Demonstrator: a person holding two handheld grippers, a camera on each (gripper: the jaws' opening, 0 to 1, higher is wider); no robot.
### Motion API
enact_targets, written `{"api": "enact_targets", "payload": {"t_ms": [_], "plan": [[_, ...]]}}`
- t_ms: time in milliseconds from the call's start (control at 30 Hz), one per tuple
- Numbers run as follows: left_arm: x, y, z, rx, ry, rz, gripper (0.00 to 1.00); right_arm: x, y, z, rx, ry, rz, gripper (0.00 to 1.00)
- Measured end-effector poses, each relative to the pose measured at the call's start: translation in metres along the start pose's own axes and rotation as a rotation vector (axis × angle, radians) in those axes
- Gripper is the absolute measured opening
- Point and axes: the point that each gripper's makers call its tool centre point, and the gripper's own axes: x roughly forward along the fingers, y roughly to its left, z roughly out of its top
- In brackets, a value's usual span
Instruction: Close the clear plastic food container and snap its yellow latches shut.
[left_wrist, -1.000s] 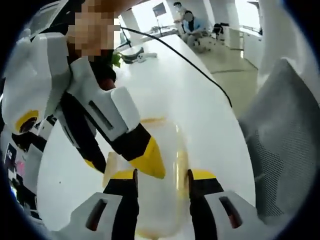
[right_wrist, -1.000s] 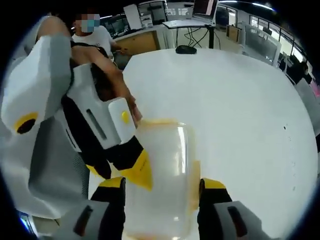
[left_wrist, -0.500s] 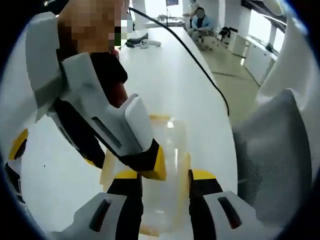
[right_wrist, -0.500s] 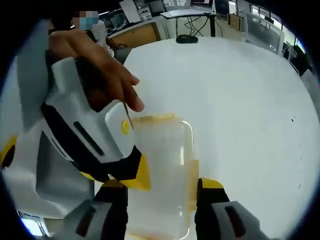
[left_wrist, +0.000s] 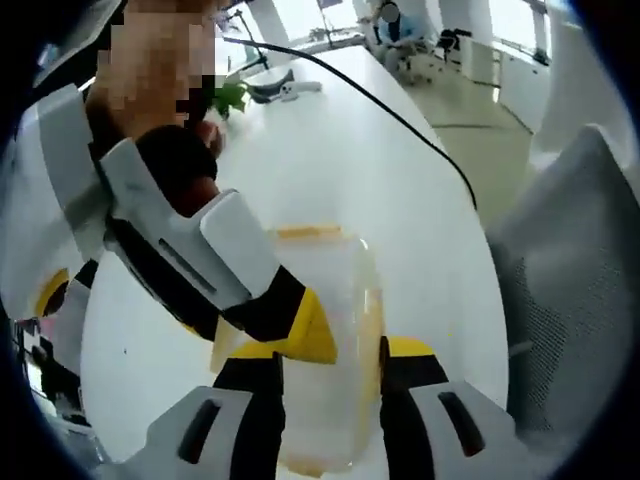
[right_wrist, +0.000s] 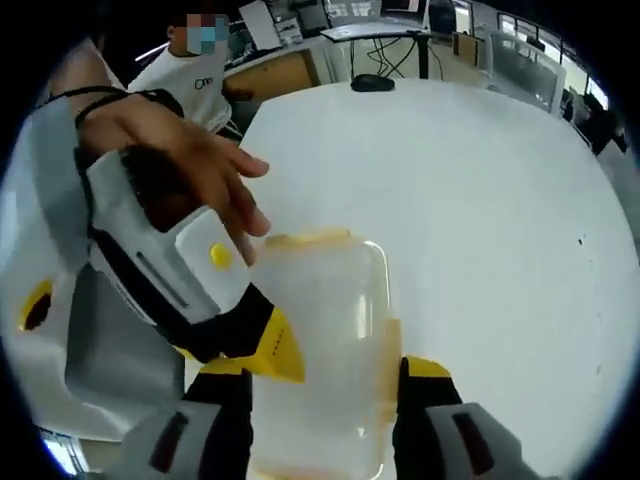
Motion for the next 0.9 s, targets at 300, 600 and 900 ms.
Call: {"api": "enact_targets", "payload": {"t_ms": [300, 600, 900], "plan": [[-0.001, -0.001, 0.003, 0.065, -0.001, 0.044, 0.34, -0.003, 0.001, 0.002, 0.012, -0.024, -0.037, 0.53], [0.0, 0.004, 0.003, 0.054, 0.002, 0.037, 0.39, 0.0, 0.0, -0.004, 0.027, 0.139, 0.083, 0.47], [0.0, 0.001, 0.004, 0.07, 0.0, 0.036, 0.41, -0.003, 0.002, -0.003, 0.02, 0.137, 0.051, 0.49]]}}
